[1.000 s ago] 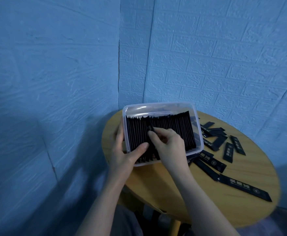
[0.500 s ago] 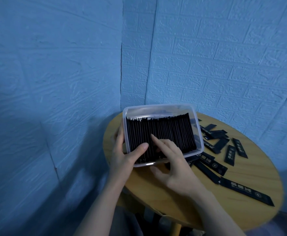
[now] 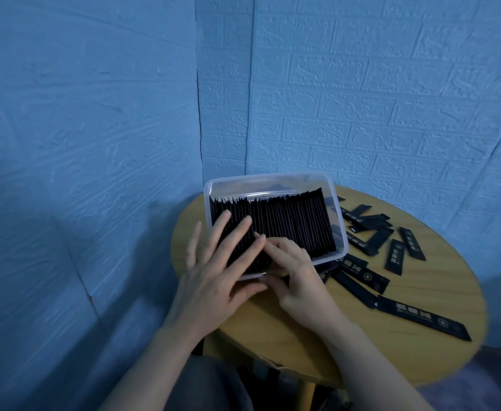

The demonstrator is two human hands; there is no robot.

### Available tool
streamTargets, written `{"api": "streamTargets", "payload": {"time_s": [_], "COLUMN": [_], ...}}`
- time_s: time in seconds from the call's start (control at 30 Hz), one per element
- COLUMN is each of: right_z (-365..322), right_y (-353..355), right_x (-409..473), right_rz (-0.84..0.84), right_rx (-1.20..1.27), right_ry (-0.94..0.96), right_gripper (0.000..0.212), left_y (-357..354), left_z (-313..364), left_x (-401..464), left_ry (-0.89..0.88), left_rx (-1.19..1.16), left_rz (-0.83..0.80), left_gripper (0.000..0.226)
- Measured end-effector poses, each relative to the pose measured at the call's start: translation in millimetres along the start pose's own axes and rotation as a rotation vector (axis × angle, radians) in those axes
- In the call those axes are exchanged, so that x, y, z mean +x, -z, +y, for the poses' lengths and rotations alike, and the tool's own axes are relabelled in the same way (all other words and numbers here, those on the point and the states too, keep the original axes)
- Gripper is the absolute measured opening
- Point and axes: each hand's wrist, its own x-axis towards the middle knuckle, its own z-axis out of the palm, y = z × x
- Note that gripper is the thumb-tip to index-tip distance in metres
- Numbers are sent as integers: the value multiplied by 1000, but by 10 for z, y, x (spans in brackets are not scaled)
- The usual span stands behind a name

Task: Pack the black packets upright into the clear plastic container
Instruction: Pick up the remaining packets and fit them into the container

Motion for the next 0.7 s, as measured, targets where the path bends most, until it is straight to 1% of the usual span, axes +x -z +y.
{"api": "streamTargets", "payload": {"time_s": [0.07,0.1,0.2,0.27,0.33,0.47,0.6,0.7], "right_z": [4,13,42,43,36,43,41,-22], "right_y": [6,12,27,35,40,0,-18,41], "right_x": [14,22,30,38,70,154,135,118], "right_rz": [-2,-5,-19,-29,-39,-58,-17,-21], "right_rx": [5,6,14,18,16,28,32,17], "right_ry": [0,0,-3,-1,24,74,80,54], "right_gripper": [62,61,59,59,58,53,48,50], "left_y": [13,26,35,17,-6,-39,-58,-73], "left_z": [-76,-110,-184,-204,-211,-245,-268,-258], "left_x": [7,17,43,35,14,-44,-71,-72], "left_ry": [-66,-96,-161,-183,-185,-131,-124,-120], "left_rx": [87,116,155,153,120,24,-12,-27], "left_rz": [-56,-68,-37,2,46,119,133,138], "left_gripper": [69,67,53,50,47,39,40,37]}}
